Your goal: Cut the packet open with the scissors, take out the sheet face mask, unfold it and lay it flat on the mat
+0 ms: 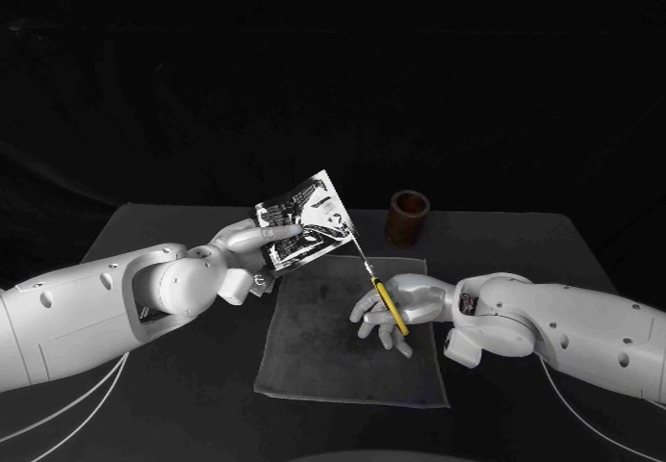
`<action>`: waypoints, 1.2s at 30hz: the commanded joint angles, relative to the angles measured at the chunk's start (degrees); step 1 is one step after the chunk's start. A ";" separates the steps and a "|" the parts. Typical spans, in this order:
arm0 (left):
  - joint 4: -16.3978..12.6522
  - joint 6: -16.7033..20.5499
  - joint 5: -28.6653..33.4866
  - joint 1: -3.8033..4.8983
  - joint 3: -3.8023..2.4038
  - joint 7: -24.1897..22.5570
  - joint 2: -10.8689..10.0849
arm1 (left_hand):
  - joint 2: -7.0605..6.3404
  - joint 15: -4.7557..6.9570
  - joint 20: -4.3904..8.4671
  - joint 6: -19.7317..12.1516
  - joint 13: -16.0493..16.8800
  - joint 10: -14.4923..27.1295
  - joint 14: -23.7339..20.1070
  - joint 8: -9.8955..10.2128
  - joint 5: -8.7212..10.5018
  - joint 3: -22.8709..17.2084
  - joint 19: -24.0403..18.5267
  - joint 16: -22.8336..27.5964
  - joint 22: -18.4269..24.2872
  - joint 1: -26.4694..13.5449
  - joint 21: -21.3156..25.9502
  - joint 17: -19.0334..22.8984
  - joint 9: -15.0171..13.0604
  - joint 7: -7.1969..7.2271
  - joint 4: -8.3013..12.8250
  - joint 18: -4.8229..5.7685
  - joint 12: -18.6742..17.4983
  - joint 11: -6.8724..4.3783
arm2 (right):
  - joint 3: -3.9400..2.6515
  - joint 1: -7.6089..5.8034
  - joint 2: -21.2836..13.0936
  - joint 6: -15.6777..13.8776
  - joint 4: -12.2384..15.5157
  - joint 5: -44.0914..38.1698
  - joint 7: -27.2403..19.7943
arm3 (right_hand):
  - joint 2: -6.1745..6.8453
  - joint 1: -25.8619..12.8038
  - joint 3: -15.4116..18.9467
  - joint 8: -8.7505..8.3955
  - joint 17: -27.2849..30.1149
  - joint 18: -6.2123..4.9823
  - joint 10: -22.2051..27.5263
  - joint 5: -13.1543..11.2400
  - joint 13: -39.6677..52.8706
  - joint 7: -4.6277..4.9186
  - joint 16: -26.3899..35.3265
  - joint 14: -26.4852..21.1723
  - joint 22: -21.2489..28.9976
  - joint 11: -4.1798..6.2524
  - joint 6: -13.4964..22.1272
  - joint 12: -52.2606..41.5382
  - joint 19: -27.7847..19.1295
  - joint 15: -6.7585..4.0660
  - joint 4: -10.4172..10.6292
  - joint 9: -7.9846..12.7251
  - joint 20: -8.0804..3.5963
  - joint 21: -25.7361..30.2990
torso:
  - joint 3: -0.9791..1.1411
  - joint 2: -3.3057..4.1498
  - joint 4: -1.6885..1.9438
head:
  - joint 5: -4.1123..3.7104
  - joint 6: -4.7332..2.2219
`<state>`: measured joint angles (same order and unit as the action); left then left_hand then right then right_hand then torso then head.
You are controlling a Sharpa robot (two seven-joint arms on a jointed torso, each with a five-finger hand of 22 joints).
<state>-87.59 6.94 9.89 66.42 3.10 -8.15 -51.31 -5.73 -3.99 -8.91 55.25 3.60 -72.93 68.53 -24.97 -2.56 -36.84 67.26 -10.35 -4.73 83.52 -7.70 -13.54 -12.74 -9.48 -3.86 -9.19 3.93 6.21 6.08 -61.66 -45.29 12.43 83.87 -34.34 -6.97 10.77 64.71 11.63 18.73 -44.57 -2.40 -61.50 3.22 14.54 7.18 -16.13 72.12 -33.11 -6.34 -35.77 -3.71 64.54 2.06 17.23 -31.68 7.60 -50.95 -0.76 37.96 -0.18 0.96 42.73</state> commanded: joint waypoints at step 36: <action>-0.24 -1.98 -0.94 0.11 -0.05 0.36 0.12 | 0.50 0.30 -0.02 0.35 0.07 -0.47 0.27 -0.21 -0.20 -0.12 0.40 0.29 -0.07 0.10 -0.41 -0.10 -3.01 -0.22 0.46 -1.16 -0.25 -0.13 | -0.11 -0.05 0.77 0.00 0.03 0.59 -0.81 | -2.55 0.26 -1.70 4.60 3.02 -8.18 -0.51 -0.32 -2.36 3.05 4.66 -1.03 4.38 -0.17 20.53 -1.25 1.70 0.53 -0.20 0.19 0.47 4.71 | 0.14 0.06 0.04 | 0.21 0.27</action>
<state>-87.62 6.38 9.54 66.44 3.10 -7.80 -51.25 -5.60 -3.99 -8.92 55.36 3.60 -73.12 68.71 -24.99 -2.57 -37.00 67.25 -10.35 -4.71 83.67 -7.92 -13.59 -12.74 -9.59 -3.69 -9.73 3.93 5.97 6.05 -61.66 -44.56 12.36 83.85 -34.32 -7.06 8.82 65.08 10.26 23.04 -41.62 -2.35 -61.61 3.22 12.23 7.67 -11.70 70.65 -28.79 -6.22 -33.62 -4.76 65.73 2.40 17.14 -31.45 8.12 -46.48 -0.64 37.98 -0.15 1.14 43.01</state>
